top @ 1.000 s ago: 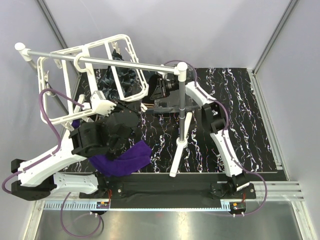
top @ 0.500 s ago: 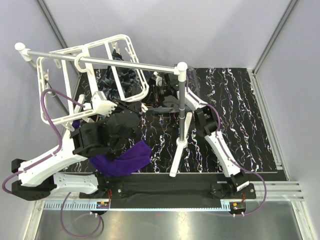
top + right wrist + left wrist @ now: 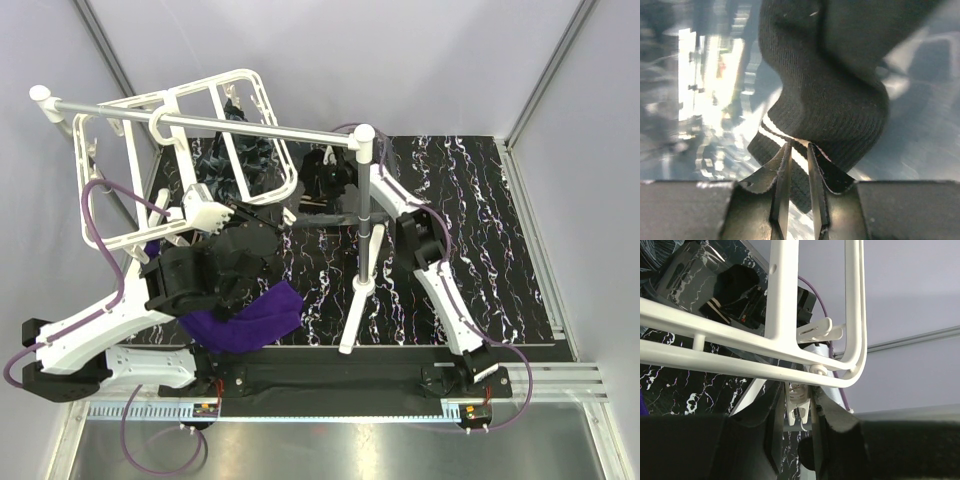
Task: Clip the socks to the hanger
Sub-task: Move the sock to the bin, then pick up the sock from the bin.
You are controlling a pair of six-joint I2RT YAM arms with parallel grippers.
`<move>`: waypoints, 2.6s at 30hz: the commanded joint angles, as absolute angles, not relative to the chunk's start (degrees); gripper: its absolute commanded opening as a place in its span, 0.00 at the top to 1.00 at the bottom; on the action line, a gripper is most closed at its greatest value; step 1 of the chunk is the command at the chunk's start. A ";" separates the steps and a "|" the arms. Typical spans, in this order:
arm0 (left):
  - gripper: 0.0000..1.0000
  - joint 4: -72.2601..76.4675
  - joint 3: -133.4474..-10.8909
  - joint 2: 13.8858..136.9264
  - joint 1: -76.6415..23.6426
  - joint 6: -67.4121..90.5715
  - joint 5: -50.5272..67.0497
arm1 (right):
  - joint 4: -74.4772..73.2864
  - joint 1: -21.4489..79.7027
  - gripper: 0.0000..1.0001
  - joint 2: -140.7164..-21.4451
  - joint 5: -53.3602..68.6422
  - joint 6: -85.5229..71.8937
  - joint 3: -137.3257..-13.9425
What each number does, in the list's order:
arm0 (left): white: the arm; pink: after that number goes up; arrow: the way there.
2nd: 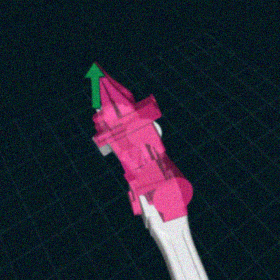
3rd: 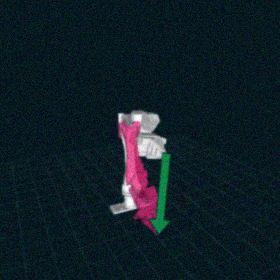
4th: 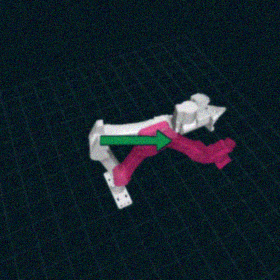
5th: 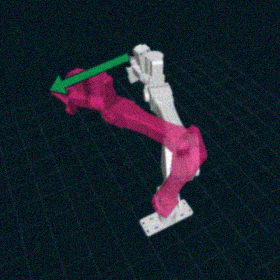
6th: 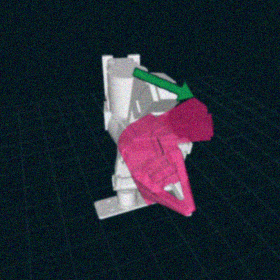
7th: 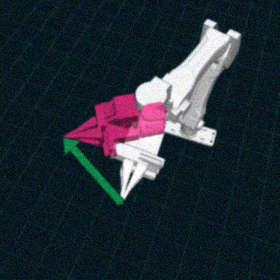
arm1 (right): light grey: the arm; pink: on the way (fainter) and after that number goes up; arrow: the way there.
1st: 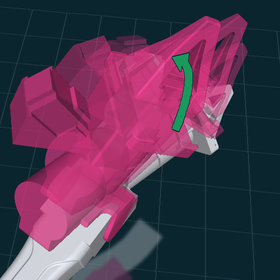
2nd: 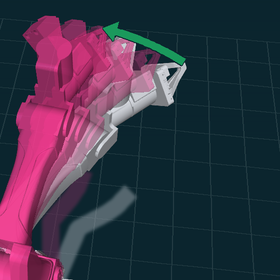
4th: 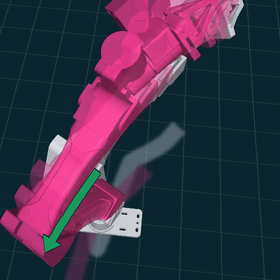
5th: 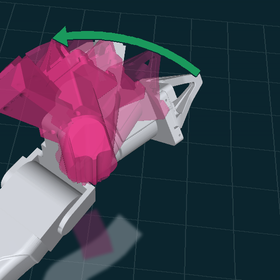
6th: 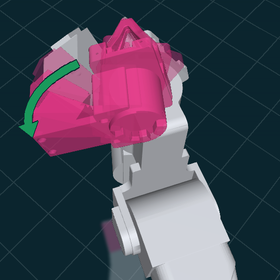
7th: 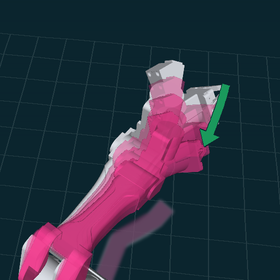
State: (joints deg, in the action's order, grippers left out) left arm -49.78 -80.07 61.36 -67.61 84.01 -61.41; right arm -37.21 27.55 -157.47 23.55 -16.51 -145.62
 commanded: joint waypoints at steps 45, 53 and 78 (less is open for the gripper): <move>1.00 -46.76 -79.63 59.68 -67.85 83.23 -61.61 | -44.56 24.17 0.51 -150.99 -1.48 -7.29 -135.96; 1.00 -46.93 -79.28 59.50 -67.85 83.41 -61.61 | -43.96 24.26 0.80 -151.36 -2.04 -6.68 -136.50; 1.00 -45.70 -79.37 61.08 -67.85 84.37 -60.03 | 9.92 10.29 1.00 -99.60 14.06 -26.01 -92.91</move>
